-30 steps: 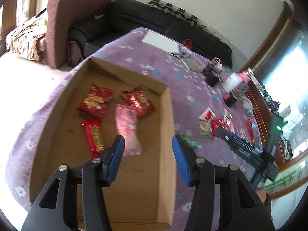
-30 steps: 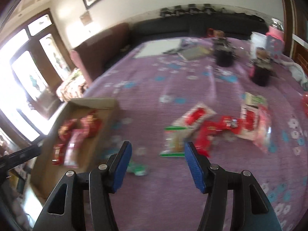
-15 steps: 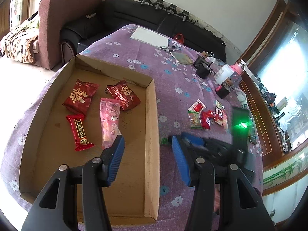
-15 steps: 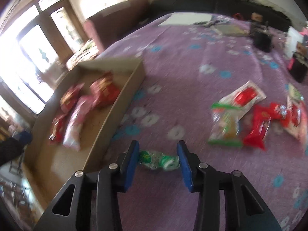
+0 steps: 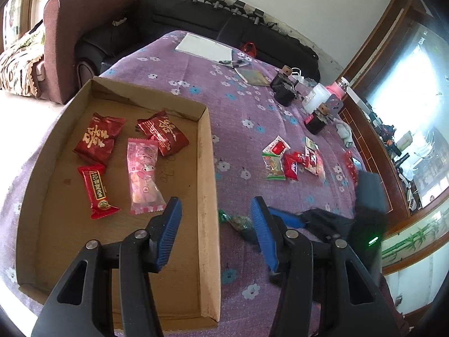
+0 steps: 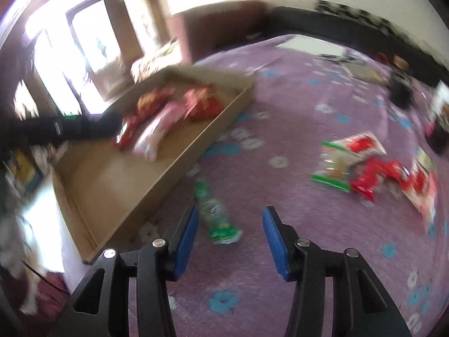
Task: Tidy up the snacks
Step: 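Grasp a green-wrapped candy with right tool while left tool grasps the green-label clear bag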
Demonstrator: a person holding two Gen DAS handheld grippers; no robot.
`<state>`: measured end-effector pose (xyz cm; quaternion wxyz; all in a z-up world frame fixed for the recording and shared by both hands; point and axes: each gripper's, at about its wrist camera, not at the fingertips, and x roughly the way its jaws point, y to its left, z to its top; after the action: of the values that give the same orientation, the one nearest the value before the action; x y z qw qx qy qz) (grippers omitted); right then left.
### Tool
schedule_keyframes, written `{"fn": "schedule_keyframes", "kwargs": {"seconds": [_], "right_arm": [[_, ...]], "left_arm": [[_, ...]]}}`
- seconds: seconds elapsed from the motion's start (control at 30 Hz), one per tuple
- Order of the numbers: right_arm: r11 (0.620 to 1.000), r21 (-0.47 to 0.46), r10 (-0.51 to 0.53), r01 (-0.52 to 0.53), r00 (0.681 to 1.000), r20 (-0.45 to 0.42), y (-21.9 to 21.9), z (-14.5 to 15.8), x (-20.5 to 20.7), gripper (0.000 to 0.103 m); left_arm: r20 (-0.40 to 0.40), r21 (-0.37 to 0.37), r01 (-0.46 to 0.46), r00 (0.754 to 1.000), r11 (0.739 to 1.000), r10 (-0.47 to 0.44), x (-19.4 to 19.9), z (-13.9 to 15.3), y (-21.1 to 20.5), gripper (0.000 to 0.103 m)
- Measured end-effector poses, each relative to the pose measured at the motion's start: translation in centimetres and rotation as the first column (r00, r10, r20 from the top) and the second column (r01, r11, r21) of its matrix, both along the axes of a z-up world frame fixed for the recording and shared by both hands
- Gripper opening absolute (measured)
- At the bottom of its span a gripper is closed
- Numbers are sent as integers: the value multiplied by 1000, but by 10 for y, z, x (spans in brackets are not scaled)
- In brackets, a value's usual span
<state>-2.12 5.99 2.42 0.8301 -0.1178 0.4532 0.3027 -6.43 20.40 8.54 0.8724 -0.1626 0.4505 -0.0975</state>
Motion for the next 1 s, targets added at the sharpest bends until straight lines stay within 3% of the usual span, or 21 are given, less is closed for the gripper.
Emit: {"fn": "schedule_keyframes", "kwargs": {"seconds": [0.13,0.2,0.33,0.43,0.6,0.77,1.0], "right_arm": [[1000,3,5,-5,1000,9,13,-12,4,45],[999,33,-15,15,1000,-14,11,-11,9,22],[992,58,-112,112,994,-4,-17,-2,10,23],[970,119,-214,214,977,-14,-62,4,9,23],[899,209,-383,385,922,-52,-138,0,15,23],[845,290,-421,449,893,-155,-169,-10,25,23],[852,276,-418,445,895,-153,-163,-10,23,24]], "left_arm": [[-7,0,-10,1000,1000,10,3,2,-1,50],[-16,2,-4,1000,1000,4,7,3,-5,50],[-36,15,27,999,1000,-26,20,1,-21,50],[-61,34,55,997,998,-53,34,-6,-38,50],[-134,44,106,986,993,-100,67,-26,-74,50],[-174,84,142,977,986,-125,103,-41,-117,50],[-176,159,160,976,974,-131,137,-63,-155,50]]}}
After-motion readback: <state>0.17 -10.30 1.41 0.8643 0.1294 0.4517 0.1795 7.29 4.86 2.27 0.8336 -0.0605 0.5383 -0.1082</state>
